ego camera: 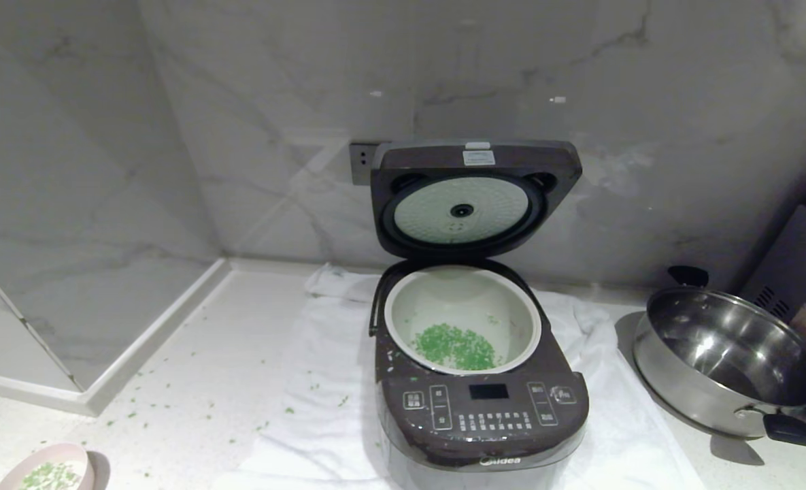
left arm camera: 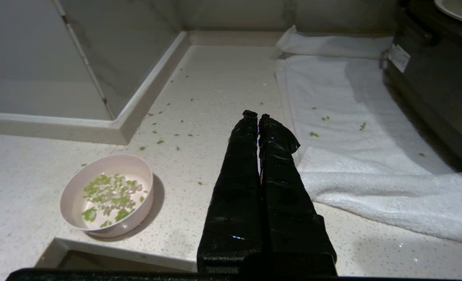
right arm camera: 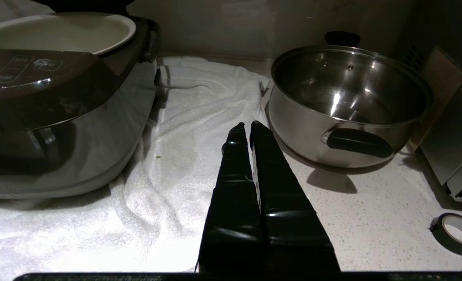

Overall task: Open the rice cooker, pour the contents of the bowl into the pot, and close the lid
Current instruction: Pour the water from the bowl into the rice cooker

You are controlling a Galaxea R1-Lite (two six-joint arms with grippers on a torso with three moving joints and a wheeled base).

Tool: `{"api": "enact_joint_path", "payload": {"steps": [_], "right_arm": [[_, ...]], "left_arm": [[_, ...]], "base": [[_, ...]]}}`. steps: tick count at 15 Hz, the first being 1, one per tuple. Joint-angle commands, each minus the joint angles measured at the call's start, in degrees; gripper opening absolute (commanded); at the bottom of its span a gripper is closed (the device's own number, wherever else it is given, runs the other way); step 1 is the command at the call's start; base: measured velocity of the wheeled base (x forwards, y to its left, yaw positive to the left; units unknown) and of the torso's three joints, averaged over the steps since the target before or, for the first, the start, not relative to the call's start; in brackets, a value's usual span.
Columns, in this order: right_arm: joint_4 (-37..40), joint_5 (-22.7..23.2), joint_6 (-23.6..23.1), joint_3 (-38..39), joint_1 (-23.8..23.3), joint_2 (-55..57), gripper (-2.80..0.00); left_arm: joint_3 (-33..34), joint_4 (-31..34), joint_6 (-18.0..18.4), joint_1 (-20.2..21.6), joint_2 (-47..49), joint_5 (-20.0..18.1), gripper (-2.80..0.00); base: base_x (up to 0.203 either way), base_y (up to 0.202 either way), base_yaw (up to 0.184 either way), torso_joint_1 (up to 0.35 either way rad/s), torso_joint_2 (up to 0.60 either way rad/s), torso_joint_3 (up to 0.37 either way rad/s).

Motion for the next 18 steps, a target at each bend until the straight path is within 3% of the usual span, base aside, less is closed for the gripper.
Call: {"api": "enact_joint_path", "payload": {"steps": [1,18], "right_arm": [[0.0,0.0,0.0,0.1,0.0,0.0,-2.80],[0.0,0.0,0.1,0.1,0.0,0.0,-2.80]], "left_arm": [[0.0,0.0,0.0,0.1,0.0,0.0,-2.80],[-0.2,0.5,-1.3,0.0,-0.1,-0.3,-2.80]], "base": [[0.000,0.000,0.000,0.027,-0.02,-0.023],[-0.034,0.000,-0.001,0.004,0.01,0.004]]}}
